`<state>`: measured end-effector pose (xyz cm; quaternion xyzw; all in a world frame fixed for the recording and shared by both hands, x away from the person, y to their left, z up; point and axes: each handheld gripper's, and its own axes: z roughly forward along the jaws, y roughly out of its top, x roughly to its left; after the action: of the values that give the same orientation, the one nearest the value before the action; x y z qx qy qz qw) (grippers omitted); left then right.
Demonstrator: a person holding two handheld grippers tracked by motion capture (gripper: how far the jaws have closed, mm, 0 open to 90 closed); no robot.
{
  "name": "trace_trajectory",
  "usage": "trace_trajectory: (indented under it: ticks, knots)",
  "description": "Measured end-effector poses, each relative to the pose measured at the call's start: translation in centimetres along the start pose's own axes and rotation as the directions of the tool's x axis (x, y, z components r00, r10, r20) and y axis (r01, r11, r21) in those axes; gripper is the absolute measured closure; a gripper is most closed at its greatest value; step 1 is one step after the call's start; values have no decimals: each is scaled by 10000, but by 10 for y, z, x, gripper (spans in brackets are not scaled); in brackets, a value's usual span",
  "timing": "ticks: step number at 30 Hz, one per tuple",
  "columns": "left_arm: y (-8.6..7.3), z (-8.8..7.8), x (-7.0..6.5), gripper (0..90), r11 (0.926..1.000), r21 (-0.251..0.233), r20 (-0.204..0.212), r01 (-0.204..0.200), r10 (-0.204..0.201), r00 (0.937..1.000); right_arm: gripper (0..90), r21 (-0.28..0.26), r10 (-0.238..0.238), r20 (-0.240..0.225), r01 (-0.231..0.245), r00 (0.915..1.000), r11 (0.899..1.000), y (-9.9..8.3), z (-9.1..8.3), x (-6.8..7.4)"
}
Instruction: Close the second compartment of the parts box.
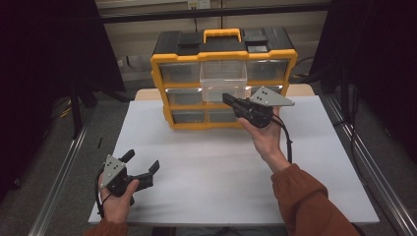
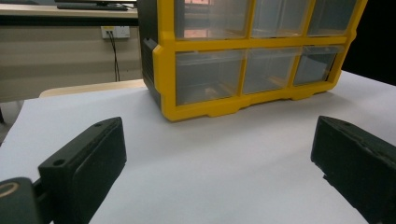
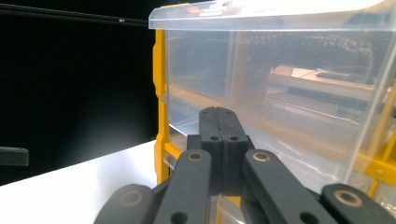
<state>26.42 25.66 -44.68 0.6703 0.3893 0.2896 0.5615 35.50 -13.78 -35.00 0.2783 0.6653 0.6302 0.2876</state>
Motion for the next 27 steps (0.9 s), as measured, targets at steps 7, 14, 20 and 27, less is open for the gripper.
trace_trajectory:
  ticks: [7, 14, 20, 27]
  knots:
    - [0, 1, -2, 34, 10000, 44, 34, 8, -8, 10000, 900, -16, -80, 9, 80, 10000, 10000, 0, 2, 0]
    - [0, 0, -1, 34, 10000, 7, 80, 12, -12, 10000, 900, 37, 14, 47, -14, 10000, 10000, -1, 5, 2]
    - [0, 0, -1, 33, 10000, 97, -29, 2, -1, 10000, 900, 49, -4, 92, 3, 10000, 10000, 0, 7, 2]
    - [0, 0, -1, 33, 10000, -16, 48, 94, -94, 9999, 900, 58, -58, 74, 58, 10000, 10000, 3, 10, 4]
